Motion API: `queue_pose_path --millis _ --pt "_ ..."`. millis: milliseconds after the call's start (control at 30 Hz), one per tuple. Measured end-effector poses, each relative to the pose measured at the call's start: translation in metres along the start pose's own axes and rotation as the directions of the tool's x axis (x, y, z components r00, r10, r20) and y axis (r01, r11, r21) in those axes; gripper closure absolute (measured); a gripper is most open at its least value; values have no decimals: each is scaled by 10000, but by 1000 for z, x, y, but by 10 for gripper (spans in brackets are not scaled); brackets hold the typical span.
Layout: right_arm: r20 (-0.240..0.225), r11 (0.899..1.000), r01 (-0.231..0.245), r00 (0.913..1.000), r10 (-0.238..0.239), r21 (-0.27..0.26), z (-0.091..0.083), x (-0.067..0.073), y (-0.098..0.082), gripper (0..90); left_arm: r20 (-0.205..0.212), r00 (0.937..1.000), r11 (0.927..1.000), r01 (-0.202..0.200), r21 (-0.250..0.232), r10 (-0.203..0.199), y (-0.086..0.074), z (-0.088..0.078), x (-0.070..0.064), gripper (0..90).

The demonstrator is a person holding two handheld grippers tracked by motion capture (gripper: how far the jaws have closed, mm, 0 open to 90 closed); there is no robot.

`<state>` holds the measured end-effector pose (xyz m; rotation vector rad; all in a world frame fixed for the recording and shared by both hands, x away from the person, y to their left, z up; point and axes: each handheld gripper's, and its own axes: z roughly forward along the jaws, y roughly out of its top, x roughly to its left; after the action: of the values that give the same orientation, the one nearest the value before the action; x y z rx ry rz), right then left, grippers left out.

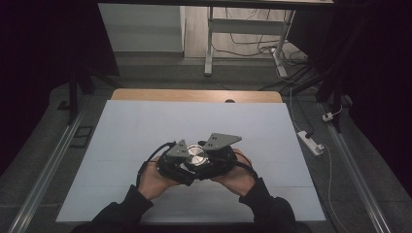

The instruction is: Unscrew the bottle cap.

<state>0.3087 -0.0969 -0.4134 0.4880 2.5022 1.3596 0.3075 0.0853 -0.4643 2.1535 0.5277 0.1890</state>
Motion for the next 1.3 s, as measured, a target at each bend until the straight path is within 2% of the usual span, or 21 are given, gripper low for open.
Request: queue_pose_path --millis 67,100,167,200,233,267,367,400,533,567,600,667,733,767,867,900,1000,1100,1233,1267,1300 --pt "-562 9999 159 9983 -162 -44 -3 -5 0 198 408 9991 9999 -93 -85 96 0 -1 1 154" --pt "-873 9997 215 9959 -220 -65 -4 -7 -1 198 408 9991 9999 -93 -85 96 0 -1 1 154" --pt "-1483 9991 402 9881 -412 -95 -6 -12 -2 198 958 9946 9992 -383 -94 391 0 -1 0 154" --pt "-1814 9985 534 9819 -553 -153 -8 -15 -3 199 958 9946 9992 -383 -94 391 0 -1 0 154" --pt "-2237 9974 684 9720 -722 -246 -9 -18 -4 198 1396 9887 9984 -520 -202 543 0 0 -1 154" --pt "-2483 9967 750 9653 -804 -314 -10 -20 -5 198 1565 9857 9980 -595 -232 625 0 0 -1 154" --pt "-3224 9953 828 9419 -944 -496 -12 -26 -10 194 1769 9815 9973 -710 -213 736 0 2 -3 154" --pt "-3227 9964 755 9428 -841 -392 -12 -27 -10 170 1714 9830 9977 -631 -233 661 0 3 -4 154" --pt "-2562 9991 290 9659 -362 -319 -13 -24 -6 53 831 9961 9996 -282 -57 286 0 0 0 154" --pt "-2293 9993 186 9730 -256 -323 -14 -22 -4 52 831 9961 9996 -282 -57 286 0 0 0 154" --pt "-1798 9997 90 9836 -131 -235 -14 -20 -2 52 382 9992 9999 91 -80 -88 -2 -1 3 154" --pt "-1202 9999 -25 9927 5 -166 -12 -16 -1 65 -58 9994 9994 333 -58 -334 -2 0 4 154" --pt "-910 9998 -133 9958 119 -146 -11 -13 -1 82 -166 9989 9990 436 -64 -437 -3 0 4 154" --pt "-252 9999 -117 9996 116 -45 -5 -7 -1 100 -326 9977 9982 596 -94 -599 -3 1 4 154" --pt "187 10000 -83 9998 83 -15 -1 -4 -2 123 -491 9972 9984 565 -26 -565 -3 2 2 154" --pt "414 9999 20 9991 -15 -116 3 0 -3 189 -564 9973 9988 481 28 -479 -2 2 0 154" --pt "437 9998 34 9990 -27 -173 3 3 -3 192 -426 9981 9990 448 41 -446 -1 2 0 154" --pt "107 10000 8 9999 -7 -59 0 1 -2 195 299 9992 9997 247 10 -247 -1 -1 3 154" --pt "-1213 9994 338 9920 -348 -105 -6 -7 -1 196 1180 9929 9998 -124 -134 139 -1 -4 3 154" --pt "-1213 9994 338 9920 -348 -105 -6 -7 -1 196 1180 9929 9998 -124 -134 139 -1 -4 3 154" --pt "-1454 9991 404 9885 -423 -159 -7 -9 -1 196 1467 9889 9995 -173 -278 212 -2 -4 3 154"
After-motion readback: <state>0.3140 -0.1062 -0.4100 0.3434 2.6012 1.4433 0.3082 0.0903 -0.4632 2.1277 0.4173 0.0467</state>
